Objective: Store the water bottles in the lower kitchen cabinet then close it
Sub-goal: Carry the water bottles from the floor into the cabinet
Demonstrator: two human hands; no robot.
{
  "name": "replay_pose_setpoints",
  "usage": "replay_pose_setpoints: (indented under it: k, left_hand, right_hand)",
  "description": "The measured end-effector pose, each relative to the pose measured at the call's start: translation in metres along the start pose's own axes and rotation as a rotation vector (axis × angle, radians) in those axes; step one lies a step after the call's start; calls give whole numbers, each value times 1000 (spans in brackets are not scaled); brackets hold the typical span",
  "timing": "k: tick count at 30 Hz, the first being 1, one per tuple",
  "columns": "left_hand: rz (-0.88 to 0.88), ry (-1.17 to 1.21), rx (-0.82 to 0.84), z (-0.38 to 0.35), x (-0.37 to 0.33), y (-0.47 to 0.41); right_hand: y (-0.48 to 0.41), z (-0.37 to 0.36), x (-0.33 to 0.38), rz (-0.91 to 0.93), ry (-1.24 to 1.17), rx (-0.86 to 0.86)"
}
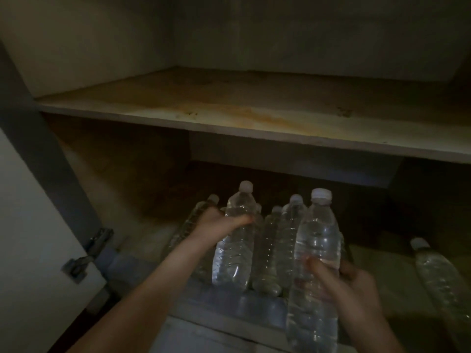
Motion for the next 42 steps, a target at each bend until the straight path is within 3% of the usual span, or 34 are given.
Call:
replay_pose_setpoints:
  k: [9, 16, 26, 32, 42]
  left_hand:
    - [2, -68, -76, -7, 12, 9]
    - [7, 53, -50, -4, 29, 35]
    - [-29, 109, -236, -12, 26, 38]
    - [-90, -6, -242, -28, 15, 27]
    - [-109, 35, -249, -35, 14, 16]
  right_hand:
    - [1, -5, -9, -7, -25, 2]
    - [4, -4, -9, 17, -12, 12]
    - [6, -5, -5, 89, 38, 25]
    - [-3, 14, -6, 97, 72, -14]
    - [-26, 46, -19, 37, 155, -142]
Point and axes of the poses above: each hand's wrist, its own y-axis away from the middle knuckle, its own z-axis out of the back of the hand, x = y × z, the point moved 7 cm from there along -y, towards the middle knuckle, and after that the axes turned 12 degrees about -z, right-handed, at the moved point
